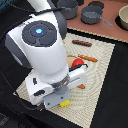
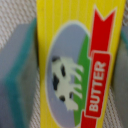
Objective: Interact with the objects in diverse but meaningful ways.
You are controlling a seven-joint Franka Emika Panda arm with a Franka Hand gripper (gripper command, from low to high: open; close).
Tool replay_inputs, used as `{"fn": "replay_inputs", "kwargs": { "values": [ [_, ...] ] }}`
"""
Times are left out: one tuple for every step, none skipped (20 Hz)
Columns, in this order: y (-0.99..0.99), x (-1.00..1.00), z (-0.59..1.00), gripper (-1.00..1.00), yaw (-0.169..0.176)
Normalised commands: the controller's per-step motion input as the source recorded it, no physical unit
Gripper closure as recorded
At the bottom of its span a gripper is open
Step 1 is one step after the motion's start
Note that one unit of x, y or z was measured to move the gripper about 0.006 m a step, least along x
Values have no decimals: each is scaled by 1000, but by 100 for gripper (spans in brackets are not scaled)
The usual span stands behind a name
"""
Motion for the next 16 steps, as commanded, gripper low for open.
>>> {"fn": "replay_inputs", "kwargs": {
  "values": [
    [-114, 183, 971, -100, 0],
    [-43, 194, 1000, -100, 0],
    [0, 154, 1000, -100, 0],
    [0, 140, 1000, -100, 0],
    [60, 149, 1000, -100, 0],
    [137, 149, 1000, -100, 0],
    [206, 117, 1000, -100, 0],
    [314, 100, 1000, -100, 0],
    [417, 77, 980, -100, 0],
    [531, 91, 914, -100, 0],
    [591, 97, 857, -100, 0],
    [663, 97, 789, -100, 0],
    [720, 111, 709, -100, 0],
    [800, 129, 637, -100, 0],
    [877, 194, 569, -100, 0],
    [920, 271, 549, -100, 0]
  ]
}}
